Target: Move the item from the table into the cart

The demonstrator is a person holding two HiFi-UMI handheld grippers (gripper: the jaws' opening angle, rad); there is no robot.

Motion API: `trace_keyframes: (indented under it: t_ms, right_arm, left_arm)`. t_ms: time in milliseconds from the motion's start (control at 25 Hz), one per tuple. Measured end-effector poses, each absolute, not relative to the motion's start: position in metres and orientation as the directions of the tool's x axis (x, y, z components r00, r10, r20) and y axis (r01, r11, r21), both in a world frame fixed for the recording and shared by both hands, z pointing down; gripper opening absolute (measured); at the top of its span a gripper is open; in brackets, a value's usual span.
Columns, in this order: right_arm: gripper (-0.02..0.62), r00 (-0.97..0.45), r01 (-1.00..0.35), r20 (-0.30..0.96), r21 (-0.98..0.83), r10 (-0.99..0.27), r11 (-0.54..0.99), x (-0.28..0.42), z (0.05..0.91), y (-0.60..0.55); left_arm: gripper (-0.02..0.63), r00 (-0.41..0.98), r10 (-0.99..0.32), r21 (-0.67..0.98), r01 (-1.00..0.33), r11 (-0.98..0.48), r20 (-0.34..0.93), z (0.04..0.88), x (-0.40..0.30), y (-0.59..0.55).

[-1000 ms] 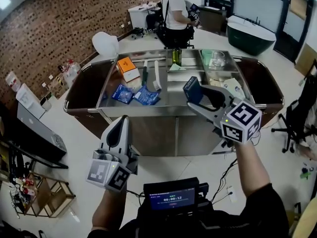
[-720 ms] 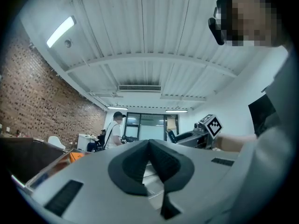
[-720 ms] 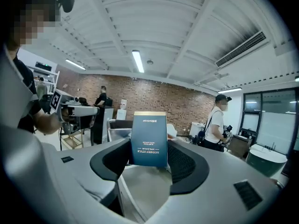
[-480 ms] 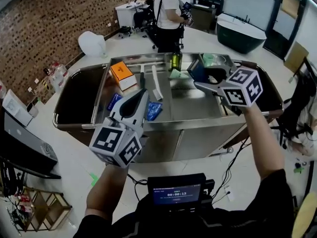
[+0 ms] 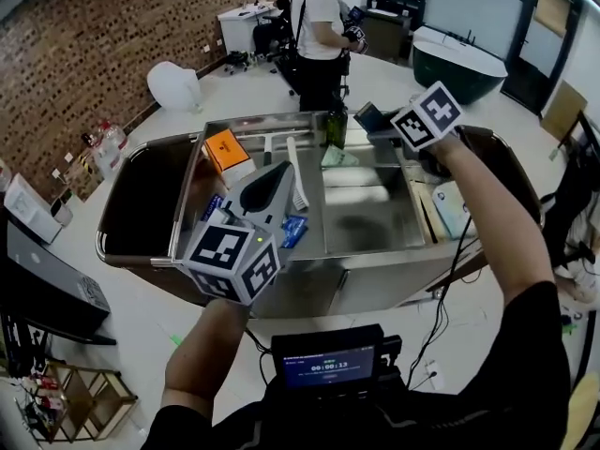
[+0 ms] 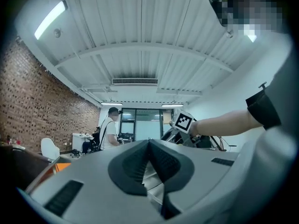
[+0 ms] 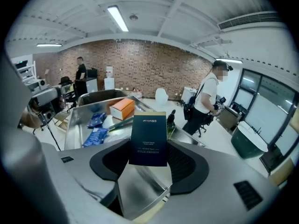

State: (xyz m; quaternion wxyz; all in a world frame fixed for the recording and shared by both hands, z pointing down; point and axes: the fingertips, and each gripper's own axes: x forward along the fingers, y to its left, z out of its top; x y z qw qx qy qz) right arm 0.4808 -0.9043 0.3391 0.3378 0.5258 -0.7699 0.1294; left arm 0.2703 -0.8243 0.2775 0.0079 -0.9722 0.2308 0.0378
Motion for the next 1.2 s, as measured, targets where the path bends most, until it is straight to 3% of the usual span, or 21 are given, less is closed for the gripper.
trace_keyframes:
  t_ms: [360,800,1200]
  right_arm:
    - [0.246,-0.087,-0.897,0.842,0.166,-0.532,0.410,0.524,0.412,-0.983]
    - [0.246,-0.325,-0.752,0.831,0.062,-0.451,0.657,0.454,0.429,-0.935]
    - [0.246,-0.308,-0.671,0.914,-0.012,-0.264,0.741,0.426,0.503,-0.885]
  left_arm:
    - [-0.006,0.883,-0.468,-0.013,-0.468,-0.884,-0.035,0.290,0.299,-0.873]
    - [-0.006,0.892,-0.452,-0.003,-0.452,-0.892,-0.017,0.306,0.311,-0.898]
    - [-0.006,0.890,-0.456,0.020,-0.456,-0.890,0.015,0.325,0.320,-0.886]
